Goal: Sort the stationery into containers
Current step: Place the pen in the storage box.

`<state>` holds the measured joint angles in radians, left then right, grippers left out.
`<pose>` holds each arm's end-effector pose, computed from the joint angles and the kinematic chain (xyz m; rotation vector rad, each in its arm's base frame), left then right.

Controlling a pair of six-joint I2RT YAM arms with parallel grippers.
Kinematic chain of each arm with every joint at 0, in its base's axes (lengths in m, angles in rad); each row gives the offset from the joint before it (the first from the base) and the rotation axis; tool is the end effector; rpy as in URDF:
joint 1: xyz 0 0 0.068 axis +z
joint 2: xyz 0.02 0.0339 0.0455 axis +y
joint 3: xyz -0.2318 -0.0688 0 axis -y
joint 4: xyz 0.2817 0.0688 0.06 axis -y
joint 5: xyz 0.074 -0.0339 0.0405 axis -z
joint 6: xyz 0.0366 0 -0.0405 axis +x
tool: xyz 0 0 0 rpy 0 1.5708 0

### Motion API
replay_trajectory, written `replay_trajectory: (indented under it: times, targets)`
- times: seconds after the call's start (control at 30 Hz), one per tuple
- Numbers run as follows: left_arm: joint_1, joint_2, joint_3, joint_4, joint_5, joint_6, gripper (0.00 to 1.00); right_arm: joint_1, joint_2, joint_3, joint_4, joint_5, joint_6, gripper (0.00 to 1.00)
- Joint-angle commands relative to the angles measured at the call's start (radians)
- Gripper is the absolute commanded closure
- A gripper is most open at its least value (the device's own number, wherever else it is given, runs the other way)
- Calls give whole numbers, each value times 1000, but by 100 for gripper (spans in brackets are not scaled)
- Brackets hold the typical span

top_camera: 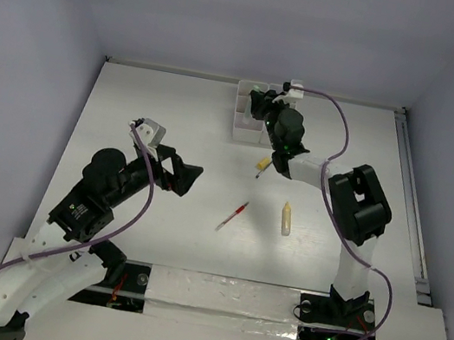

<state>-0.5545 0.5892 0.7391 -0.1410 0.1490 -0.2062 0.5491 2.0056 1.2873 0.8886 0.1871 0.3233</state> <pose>0.1732 -0.1136 0.3447 0.3965 1.5572 -0.7112 0.4109 0.2435 0.2022 -0.0029 1.4294 0.5914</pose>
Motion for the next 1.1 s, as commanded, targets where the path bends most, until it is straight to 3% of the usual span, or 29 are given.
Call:
replay_trajectory:
  times: [0.0, 0.53, 0.8, 0.87, 0.9, 1.07]
  targets:
    - [1, -8, -3, 26, -2, 13, 1, -6, 30, 47, 113, 94, -101, 100]
    - [21, 18, -3, 31, 3, 13, 1, -6, 150, 57, 276, 213, -158, 100]
    - [39, 32, -3, 32, 6, 10, 1, -6, 170, 21, 334, 196, -132, 99]
    - [39, 35, -4, 34, 6, 10, 1, -6, 170, 7, 345, 186, -125, 90]
    - [39, 37, -3, 32, 7, 10, 1, -6, 171, 3, 354, 181, -124, 81]
    - [48, 40, -3, 35, 7, 10, 1, -6, 159, -9, 355, 158, -128, 66]
